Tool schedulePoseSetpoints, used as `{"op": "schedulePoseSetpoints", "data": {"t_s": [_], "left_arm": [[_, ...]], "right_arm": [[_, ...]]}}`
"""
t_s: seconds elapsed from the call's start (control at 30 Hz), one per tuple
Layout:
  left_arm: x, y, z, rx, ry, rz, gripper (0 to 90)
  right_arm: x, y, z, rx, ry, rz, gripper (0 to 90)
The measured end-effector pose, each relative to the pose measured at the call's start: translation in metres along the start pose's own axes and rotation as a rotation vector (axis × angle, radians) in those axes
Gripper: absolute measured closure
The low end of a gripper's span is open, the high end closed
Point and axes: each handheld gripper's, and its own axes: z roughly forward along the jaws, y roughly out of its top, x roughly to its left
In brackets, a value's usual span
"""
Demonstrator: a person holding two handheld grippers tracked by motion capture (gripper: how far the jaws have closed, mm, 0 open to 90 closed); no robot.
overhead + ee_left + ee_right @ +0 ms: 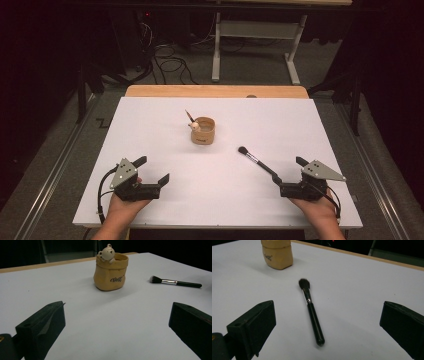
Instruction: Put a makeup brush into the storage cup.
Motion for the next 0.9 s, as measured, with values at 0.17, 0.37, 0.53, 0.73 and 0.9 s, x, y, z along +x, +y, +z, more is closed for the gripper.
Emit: {"op": "schedulePoseSetpoints", "data": {"t_s": [0.17, 0.37, 0.53, 0.73, 0.9], "left_arm": [[0.000, 0.000, -0.003, -0.017, 0.006, 0.013, 5.1], [0.001, 0.000, -0.003, -0.017, 0.012, 0.018, 7.5], [0.000, -0.001, -0.002, -0.014, 0.014, 0.030, 5.3], [-0.002, -0.001, -0.002, -0.009, 0.005, 0.038, 2.0], [-0.001, -0.001, -0.002, -0.007, -0.004, 0.030, 1.3]], "right_arm": [[0.001, -0.001, 0.000, 0.057, -0.003, -0.018, 1.4], [-0.002, -0.001, 0.001, 0.114, 0.007, 0.012, 1.8], [-0.002, -0.004, 0.005, 0.188, 0.009, 0.021, 2.4], [0.003, -0.005, 0.008, 0.284, 0.025, -0.014, 2.6], [0.007, -0.002, 0.010, 0.342, 0.036, -0.031, 2.6]]}}
